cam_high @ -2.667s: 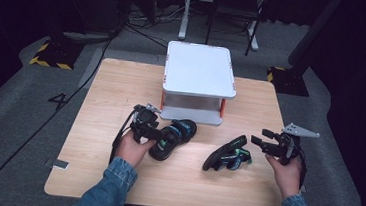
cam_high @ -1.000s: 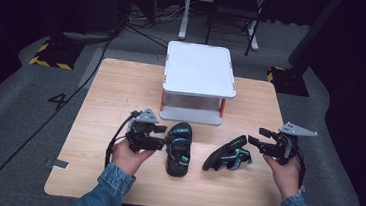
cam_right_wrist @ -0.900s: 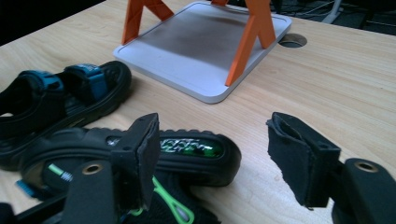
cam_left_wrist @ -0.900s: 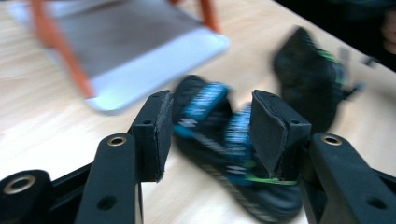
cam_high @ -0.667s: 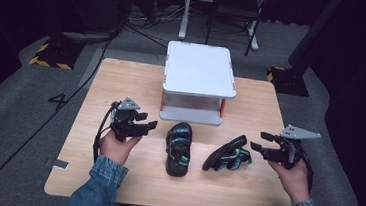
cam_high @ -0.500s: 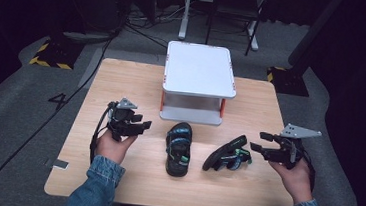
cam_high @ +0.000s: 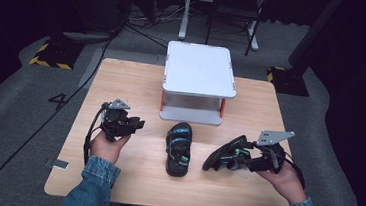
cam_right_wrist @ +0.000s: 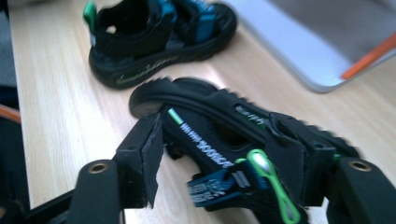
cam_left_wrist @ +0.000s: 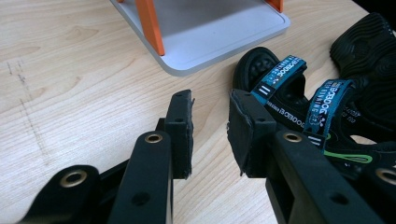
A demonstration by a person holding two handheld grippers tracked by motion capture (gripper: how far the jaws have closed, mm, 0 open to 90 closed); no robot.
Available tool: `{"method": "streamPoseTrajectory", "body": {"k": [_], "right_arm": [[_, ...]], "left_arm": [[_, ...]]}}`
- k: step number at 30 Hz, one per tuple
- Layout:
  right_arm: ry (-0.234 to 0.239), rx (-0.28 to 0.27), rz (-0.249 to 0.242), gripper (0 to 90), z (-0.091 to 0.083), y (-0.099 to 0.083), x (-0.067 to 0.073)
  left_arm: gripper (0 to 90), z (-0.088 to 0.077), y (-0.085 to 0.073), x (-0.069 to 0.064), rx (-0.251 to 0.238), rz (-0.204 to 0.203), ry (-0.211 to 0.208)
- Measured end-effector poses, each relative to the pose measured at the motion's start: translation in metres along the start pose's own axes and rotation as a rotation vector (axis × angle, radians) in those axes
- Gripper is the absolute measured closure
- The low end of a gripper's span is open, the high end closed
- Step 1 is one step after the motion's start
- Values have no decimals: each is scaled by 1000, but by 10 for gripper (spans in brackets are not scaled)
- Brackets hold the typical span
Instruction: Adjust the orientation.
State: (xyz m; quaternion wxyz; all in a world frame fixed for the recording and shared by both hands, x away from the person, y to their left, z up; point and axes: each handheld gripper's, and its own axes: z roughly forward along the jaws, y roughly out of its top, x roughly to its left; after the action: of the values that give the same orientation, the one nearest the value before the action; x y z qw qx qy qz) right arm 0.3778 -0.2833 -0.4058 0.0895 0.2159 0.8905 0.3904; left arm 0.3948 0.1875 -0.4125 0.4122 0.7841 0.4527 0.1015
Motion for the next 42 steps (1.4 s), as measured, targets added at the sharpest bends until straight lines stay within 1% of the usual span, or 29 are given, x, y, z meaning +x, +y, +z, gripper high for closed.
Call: {"method": "streamPoseTrajectory", "body": {"k": [1, 3, 4, 6, 8, 11, 12, 14, 15, 17, 20, 22, 24, 26, 29, 30, 31, 32, 33, 34, 35, 38, 42], "right_arm": [[8, 15, -5, 386, 3, 0, 1], [41, 48, -23, 419, 10, 0, 4], [54, 63, -42, 443, 14, 0, 7], [64, 90, -88, 485, 19, 1, 13], [75, 99, -127, 548, 24, 3, 19], [94, 121, -195, 679, 29, 4, 27], [89, 134, -220, 728, 31, 4, 30], [60, 167, -262, 818, 35, 4, 34], [47, 175, -283, 837, 36, 4, 36], [40, 172, -301, 849, 35, 4, 37], [34, 169, -305, 852, 36, 5, 38], [32, 163, -307, 852, 36, 6, 38], [17, 151, -309, 848, 37, 8, 38], [0, 131, -309, 845, 37, 12, 38], [-35, 97, -306, 839, 41, 21, 37], [-50, 86, -306, 836, 43, 26, 36], [-57, 79, -303, 834, 45, 28, 35], [-65, 69, -302, 832, 47, 31, 34], [-75, 59, -298, 831, 51, 35, 33], [-81, 53, -292, 829, 53, 38, 32], [-88, 45, -288, 828, 58, 41, 31], [-103, 39, -276, 827, 68, 49, 27], [-110, 37, -256, 824, 84, 57, 20]], "left_arm": [[700, 1, 0, -2, 4, 9, 11], [700, 3, 0, -4, 6, 21, 20], [699, 3, 0, -5, 9, 25, 16], [689, 4, 0, -6, 6, 24, 12], [684, 5, 0, -6, 4, 26, 10], [677, 5, 0, -5, 5, 26, 10], [678, 4, 0, -5, 4, 26, 13], [678, 4, 0, -5, 3, 26, 12], [678, 4, 0, -6, 4, 26, 12], [678, 5, -1, -6, 8, 30, 10], [678, 4, -1, -6, 13, 30, 10], [678, 4, -1, -6, 7, 27, 15], [677, 3, -2, -6, 6, 27, 15], [676, 0, -5, -5, 6, 24, 23], [673, -5, -10, -3, 11, 19, 32], [671, -7, -11, -3, 9, 11, 36], [670, -9, -13, -2, 6, 10, 40], [671, -13, -15, -1, 1, -3, 47], [669, -15, -17, 0, 0, -1, 52], [668, -18, -20, 1, -8, -10, 60], [668, -20, -21, 2, -7, -15, 59], [668, -26, -28, 4, -16, -41, 74], [666, -33, -34, 5, -21, -60, 89]]}}
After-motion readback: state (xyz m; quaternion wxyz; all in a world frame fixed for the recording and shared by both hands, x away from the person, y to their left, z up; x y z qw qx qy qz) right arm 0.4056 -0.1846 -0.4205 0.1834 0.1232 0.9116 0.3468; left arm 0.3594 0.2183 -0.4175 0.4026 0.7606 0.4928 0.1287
